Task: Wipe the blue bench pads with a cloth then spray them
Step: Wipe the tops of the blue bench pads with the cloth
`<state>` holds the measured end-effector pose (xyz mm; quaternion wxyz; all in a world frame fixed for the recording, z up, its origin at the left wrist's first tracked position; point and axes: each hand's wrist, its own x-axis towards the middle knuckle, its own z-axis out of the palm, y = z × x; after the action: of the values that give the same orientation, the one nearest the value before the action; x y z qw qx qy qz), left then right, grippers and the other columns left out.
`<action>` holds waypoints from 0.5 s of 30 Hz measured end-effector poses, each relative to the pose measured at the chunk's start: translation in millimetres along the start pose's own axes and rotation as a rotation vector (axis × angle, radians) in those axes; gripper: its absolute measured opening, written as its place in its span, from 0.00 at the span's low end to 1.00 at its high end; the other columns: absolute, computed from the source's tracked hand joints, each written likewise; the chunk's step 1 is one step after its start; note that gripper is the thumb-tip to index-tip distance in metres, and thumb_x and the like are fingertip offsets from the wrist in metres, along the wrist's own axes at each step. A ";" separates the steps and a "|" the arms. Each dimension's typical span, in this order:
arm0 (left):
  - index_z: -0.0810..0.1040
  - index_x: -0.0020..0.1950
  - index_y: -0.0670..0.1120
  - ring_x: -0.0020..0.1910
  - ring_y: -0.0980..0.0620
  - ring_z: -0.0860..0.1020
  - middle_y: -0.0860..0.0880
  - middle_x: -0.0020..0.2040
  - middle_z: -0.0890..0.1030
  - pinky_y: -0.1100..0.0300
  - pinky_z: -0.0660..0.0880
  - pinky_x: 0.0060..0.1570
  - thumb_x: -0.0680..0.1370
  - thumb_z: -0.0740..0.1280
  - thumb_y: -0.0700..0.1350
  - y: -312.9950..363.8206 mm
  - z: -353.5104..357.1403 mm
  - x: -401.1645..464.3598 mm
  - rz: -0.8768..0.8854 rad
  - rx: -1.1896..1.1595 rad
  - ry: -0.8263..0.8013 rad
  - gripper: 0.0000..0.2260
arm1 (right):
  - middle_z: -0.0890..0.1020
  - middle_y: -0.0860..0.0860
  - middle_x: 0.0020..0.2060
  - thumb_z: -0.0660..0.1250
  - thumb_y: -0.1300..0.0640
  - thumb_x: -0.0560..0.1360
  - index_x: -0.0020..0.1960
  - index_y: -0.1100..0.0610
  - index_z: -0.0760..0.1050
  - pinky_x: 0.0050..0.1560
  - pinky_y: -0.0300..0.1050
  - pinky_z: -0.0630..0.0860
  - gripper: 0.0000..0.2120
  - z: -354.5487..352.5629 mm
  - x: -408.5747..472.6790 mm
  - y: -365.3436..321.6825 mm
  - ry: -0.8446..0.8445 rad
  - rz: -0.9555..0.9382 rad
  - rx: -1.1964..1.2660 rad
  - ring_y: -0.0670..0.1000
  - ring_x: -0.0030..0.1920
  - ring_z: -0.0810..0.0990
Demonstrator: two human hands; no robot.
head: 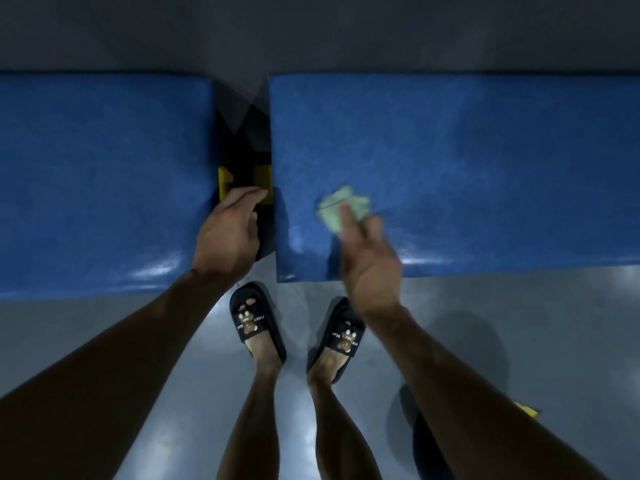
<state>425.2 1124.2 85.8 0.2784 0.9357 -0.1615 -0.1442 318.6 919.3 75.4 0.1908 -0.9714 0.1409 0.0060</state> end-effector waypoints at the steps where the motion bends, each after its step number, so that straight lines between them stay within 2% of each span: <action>1: 0.75 0.70 0.42 0.64 0.44 0.75 0.45 0.69 0.74 0.55 0.71 0.64 0.79 0.55 0.42 -0.7 -1.8 0.1 0.008 0.009 0.008 0.21 | 0.76 0.56 0.55 0.58 0.55 0.77 0.74 0.52 0.70 0.37 0.48 0.78 0.26 9.8 -5.0 -15.6 -0.034 -0.098 -0.040 0.57 0.39 0.79; 5: 0.75 0.69 0.42 0.64 0.43 0.75 0.44 0.68 0.75 0.52 0.73 0.62 0.79 0.55 0.41 -11.5 -12.2 2.2 0.054 0.035 -0.008 0.21 | 0.78 0.54 0.54 0.60 0.60 0.76 0.72 0.52 0.72 0.38 0.50 0.77 0.25 12.5 -8.0 -28.9 -0.097 -0.442 -0.103 0.56 0.40 0.78; 8: 0.76 0.68 0.42 0.62 0.41 0.76 0.43 0.66 0.76 0.51 0.73 0.61 0.79 0.55 0.41 -19.3 -17.6 3.4 0.055 0.023 0.000 0.20 | 0.79 0.53 0.55 0.55 0.66 0.78 0.71 0.49 0.73 0.47 0.52 0.77 0.25 6.3 -20.3 -10.7 -0.156 -0.670 -0.152 0.56 0.45 0.78; 11: 0.76 0.68 0.43 0.60 0.41 0.77 0.44 0.65 0.77 0.48 0.76 0.59 0.78 0.55 0.40 -23.1 -22.9 3.2 0.044 -0.016 0.008 0.20 | 0.76 0.53 0.60 0.57 0.64 0.80 0.73 0.50 0.70 0.56 0.53 0.75 0.24 2.0 -15.7 -3.1 -0.243 -0.892 -0.259 0.56 0.52 0.76; 13: 0.76 0.67 0.44 0.60 0.42 0.78 0.45 0.65 0.76 0.48 0.76 0.59 0.78 0.55 0.40 -25.2 -27.2 3.3 0.019 -0.082 0.027 0.20 | 0.73 0.52 0.62 0.60 0.63 0.75 0.71 0.50 0.72 0.58 0.55 0.75 0.25 -2.1 3.3 -5.0 -0.267 -1.028 -0.274 0.58 0.53 0.75; 15: 0.76 0.67 0.45 0.59 0.43 0.78 0.46 0.65 0.76 0.47 0.76 0.58 0.77 0.55 0.40 -26.4 -30.2 3.9 -0.018 -0.151 0.042 0.20 | 0.73 0.51 0.60 0.58 0.58 0.76 0.68 0.49 0.74 0.57 0.54 0.74 0.21 -4.8 28.0 -14.3 -0.261 -1.100 -0.289 0.57 0.54 0.72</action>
<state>445.5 1157.9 94.4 0.3504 0.9163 -0.1358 -0.1387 349.2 922.6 83.3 0.0470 -0.9093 -0.4110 0.0450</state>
